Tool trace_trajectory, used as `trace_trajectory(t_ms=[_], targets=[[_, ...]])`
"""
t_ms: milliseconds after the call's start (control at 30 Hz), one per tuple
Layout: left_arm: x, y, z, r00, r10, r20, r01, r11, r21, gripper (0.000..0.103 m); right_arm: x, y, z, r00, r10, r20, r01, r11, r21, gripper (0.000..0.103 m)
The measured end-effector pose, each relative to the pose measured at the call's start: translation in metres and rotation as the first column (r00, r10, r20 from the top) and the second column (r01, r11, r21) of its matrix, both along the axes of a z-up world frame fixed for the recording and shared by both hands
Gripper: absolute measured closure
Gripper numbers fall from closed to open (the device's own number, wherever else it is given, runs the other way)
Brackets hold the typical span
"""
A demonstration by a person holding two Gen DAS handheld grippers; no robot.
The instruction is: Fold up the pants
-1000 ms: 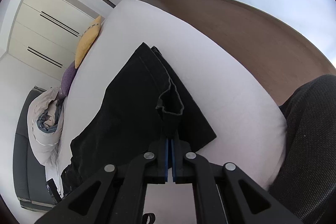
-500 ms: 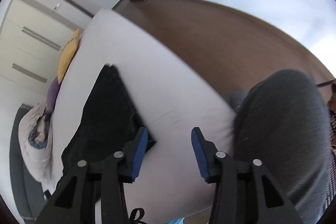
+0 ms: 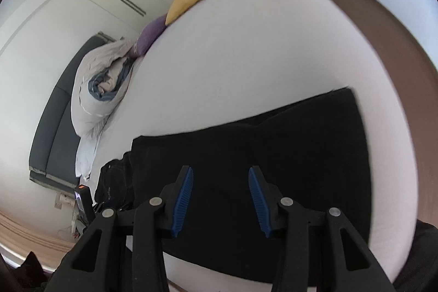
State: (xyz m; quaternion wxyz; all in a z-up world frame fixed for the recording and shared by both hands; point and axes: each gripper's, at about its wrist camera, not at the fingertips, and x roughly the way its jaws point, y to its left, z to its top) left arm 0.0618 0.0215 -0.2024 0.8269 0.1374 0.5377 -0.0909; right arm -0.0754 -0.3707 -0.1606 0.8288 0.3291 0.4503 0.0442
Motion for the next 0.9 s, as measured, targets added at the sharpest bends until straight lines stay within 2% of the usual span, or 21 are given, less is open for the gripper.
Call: trace_trajectory(t_ms=[33, 67, 100, 133, 167, 233, 367, 433, 500, 567, 633, 667, 700, 767, 800, 867, 900], targets=[[0.000, -0.001, 0.001, 1.000, 0.008, -0.004, -0.008, 1.000, -0.008, 0.006, 0.016, -0.001, -0.016, 0.999, 0.008, -0.036, -0.008, 1.000, 0.020, 0.058], [0.000, 0.000, 0.001, 1.000, 0.020, -0.010, -0.021, 1.000, -0.023, 0.006, 0.024, -0.004, -0.028, 0.998, -0.022, -0.059, 0.022, 1.000, -0.010, 0.058], [0.001, 0.001, 0.000, 1.000, 0.026, -0.011, -0.027, 0.999, -0.032, 0.006, 0.029, -0.014, -0.040, 0.995, -0.048, -0.082, 0.045, 0.998, -0.043, 0.065], [0.000, 0.003, 0.002, 1.000, 0.030, -0.009, -0.030, 0.999, -0.037, 0.006, 0.035, -0.026, -0.050, 0.994, -0.076, -0.082, 0.073, 0.996, -0.045, 0.091], [-0.001, 0.008, 0.002, 0.999, 0.032, -0.005, -0.033, 0.999, -0.042, 0.006, 0.038, -0.041, -0.056, 0.989, -0.132, -0.068, 0.129, 0.991, -0.048, 0.103], [-0.002, 0.008, 0.001, 0.999, 0.039, 0.001, -0.039, 0.998, -0.053, 0.006, 0.041, -0.068, -0.056, 0.976, -0.219, -0.010, 0.218, 0.975, -0.033, 0.103], [-0.005, 0.005, 0.008, 0.999, 0.039, 0.017, -0.037, 0.995, -0.088, 0.006, 0.040, -0.080, -0.033, 0.949, -0.313, 0.032, 0.313, 0.929, -0.195, 0.103], [-0.007, 0.000, 0.013, 0.999, 0.029, 0.038, -0.025, 0.995, -0.098, 0.006, 0.029, -0.072, -0.016, 0.946, -0.322, 0.044, 0.324, 0.918, -0.228, 0.095], [-0.013, -0.010, 0.024, 0.997, 0.016, 0.079, -0.006, 0.993, -0.114, 0.006, 0.015, -0.050, 0.001, 0.954, -0.287, 0.084, 0.299, 0.932, -0.205, 0.078], [-0.019, -0.017, 0.031, 0.995, 0.009, 0.103, 0.006, 0.989, -0.145, 0.006, 0.003, -0.021, 0.009, 0.973, -0.198, 0.116, 0.213, 0.969, -0.126, 0.047], [-0.019, -0.027, 0.032, 0.995, -0.012, 0.098, 0.028, 0.987, -0.158, 0.006, -0.006, 0.001, -0.001, 0.987, -0.131, 0.091, 0.141, 0.984, -0.113, 0.043], [-0.019, -0.032, 0.031, 0.996, -0.021, 0.090, 0.035, 0.989, -0.147, 0.006, -0.009, 0.009, -0.016, 0.993, -0.115, 0.039, 0.118, 0.986, -0.116, 0.044], [-0.021, -0.039, 0.026, 0.997, -0.037, 0.072, 0.045, 0.992, -0.118, 0.006, -0.014, 0.012, -0.033, 0.992, -0.122, -0.018, 0.119, 0.985, -0.126, 0.050], [-0.025, -0.042, 0.015, 0.998, -0.054, 0.038, 0.056, 0.995, -0.081, 0.006, -0.033, 0.007, -0.042, 0.986, -0.165, 0.007, 0.165, 0.975, -0.147, 0.099], [-0.028, -0.038, 0.010, 0.999, -0.050, 0.020, 0.051, 0.995, -0.087, 0.006, -0.042, 0.001, -0.043, 0.982, -0.190, -0.012, 0.186, 0.969, -0.165, 0.103], [-0.035, -0.025, 0.004, 1.000, -0.030, 0.005, 0.030, 0.990, -0.138, 0.006, -0.060, -0.014, -0.039, 0.972, -0.234, -0.015, 0.229, 0.961, -0.157, 0.103], [-0.038, -0.018, -0.002, 1.000, -0.028, 0.000, 0.027, 0.989, -0.145, 0.006, -0.064, -0.020, -0.034, 0.965, -0.261, -0.027, 0.252, 0.950, -0.183, 0.103]])
